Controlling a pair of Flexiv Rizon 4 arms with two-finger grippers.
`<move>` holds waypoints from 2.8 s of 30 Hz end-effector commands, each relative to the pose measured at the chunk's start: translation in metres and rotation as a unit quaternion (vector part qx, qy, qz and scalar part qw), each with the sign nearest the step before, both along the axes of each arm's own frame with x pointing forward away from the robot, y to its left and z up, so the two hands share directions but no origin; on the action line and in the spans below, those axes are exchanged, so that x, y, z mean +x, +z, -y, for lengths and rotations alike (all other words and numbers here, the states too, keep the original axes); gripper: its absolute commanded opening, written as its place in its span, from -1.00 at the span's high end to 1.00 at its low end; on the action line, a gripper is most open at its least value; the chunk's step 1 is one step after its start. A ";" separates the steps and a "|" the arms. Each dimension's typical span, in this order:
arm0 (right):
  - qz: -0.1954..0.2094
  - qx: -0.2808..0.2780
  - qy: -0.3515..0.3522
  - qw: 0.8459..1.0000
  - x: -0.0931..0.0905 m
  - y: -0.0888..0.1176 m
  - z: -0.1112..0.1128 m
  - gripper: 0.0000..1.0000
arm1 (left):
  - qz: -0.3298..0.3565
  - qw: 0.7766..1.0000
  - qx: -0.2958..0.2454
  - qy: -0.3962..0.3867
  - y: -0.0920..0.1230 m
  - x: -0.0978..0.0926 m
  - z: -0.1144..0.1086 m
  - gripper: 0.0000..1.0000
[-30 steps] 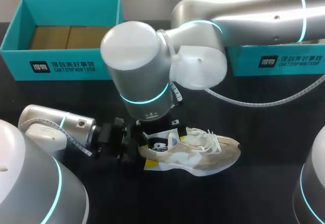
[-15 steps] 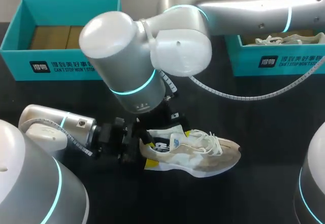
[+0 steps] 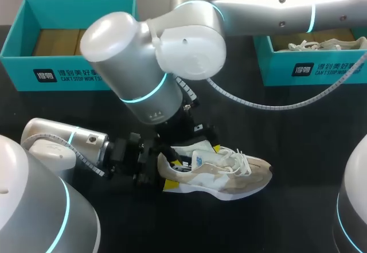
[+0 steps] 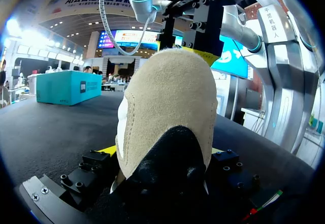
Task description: Take the shoe out of the shoebox, open the shoe tongue, remove and reinsert the insole, then place the shoe into the shoebox
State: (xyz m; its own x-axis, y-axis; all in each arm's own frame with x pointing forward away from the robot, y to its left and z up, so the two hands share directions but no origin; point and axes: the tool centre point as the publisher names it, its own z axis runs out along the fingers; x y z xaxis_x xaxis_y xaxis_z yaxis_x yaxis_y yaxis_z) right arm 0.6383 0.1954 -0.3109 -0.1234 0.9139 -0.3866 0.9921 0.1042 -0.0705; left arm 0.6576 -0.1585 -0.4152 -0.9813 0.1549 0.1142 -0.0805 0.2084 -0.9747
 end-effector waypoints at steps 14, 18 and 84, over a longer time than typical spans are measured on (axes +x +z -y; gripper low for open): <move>0.212 -0.007 -0.461 0.862 0.002 -0.014 0.002 -1.00 | 0.000 1.000 0.001 0.000 0.000 0.000 0.001 1.00; 0.220 0.000 -0.468 0.856 0.001 -0.014 0.006 -1.00 | 0.000 1.000 0.001 0.000 0.000 0.000 0.001 1.00; 0.215 0.053 -0.540 0.812 0.002 -0.031 0.045 0.03 | 0.000 1.000 0.001 0.000 0.000 0.000 0.001 1.00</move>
State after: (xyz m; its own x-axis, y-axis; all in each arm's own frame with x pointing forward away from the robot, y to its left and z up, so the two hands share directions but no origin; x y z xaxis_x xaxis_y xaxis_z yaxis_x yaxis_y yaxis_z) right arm 0.6466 0.1564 -0.3410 -0.0238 0.9596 -0.2803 0.9996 0.0263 0.0054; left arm 0.6577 -0.1588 -0.4150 -0.9813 0.1550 0.1142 -0.0805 0.2085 -0.9747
